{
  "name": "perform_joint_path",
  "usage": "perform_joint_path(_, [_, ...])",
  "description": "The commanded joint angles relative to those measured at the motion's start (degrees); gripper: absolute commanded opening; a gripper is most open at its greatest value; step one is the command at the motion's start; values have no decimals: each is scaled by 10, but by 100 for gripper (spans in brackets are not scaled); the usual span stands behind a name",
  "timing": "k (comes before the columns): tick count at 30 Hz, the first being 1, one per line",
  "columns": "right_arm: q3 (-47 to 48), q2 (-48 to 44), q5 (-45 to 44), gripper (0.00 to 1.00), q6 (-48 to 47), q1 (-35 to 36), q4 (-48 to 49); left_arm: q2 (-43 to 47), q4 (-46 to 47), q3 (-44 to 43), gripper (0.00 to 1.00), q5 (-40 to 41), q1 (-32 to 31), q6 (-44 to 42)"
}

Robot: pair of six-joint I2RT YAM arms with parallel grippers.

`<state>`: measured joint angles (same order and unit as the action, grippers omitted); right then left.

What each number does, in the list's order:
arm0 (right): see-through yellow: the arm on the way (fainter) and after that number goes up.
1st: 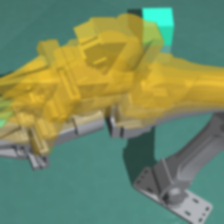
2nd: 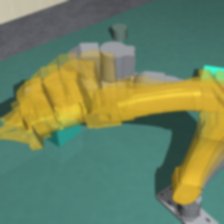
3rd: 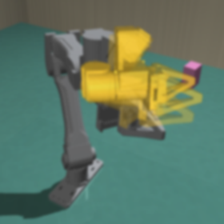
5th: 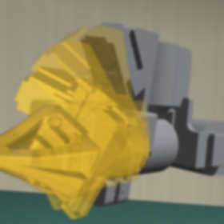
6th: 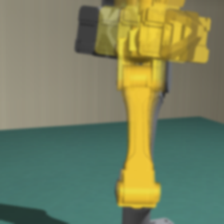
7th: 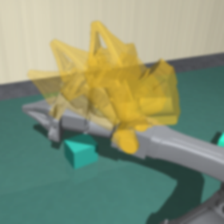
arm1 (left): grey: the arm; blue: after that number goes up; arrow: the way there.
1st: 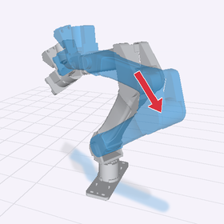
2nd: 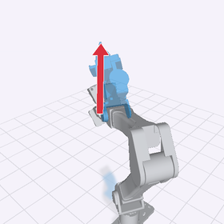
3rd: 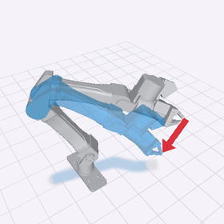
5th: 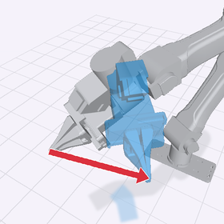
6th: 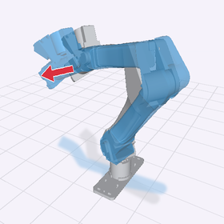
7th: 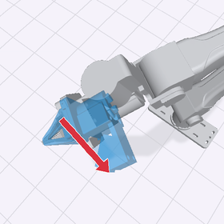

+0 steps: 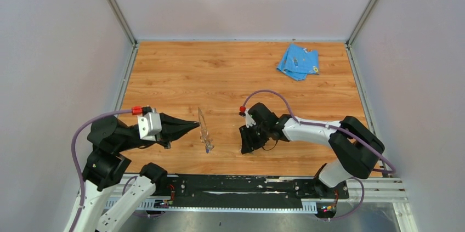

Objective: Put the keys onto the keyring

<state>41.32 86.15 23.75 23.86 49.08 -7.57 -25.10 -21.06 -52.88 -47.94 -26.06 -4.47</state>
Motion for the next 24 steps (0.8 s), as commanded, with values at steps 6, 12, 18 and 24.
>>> perform_joint_path(6, [39, 10, -51, 34, 11, 2, -21, 16, 17, 10, 0, 1, -3, -6])
perform_joint_path(12, [55, 0, -95, 32, -19, 46, -45, 20, 11, 12, 0, 4, -3, -7])
perform_joint_path(18, [57, -86, -204, 48, -115, 86, -71, 16, 11, 3, 0, 8, -3, -11])
perform_joint_path(24, [-13, -261, -260, 100, -118, 86, 4, -1, 1, -16, 0, 17, -3, -13])
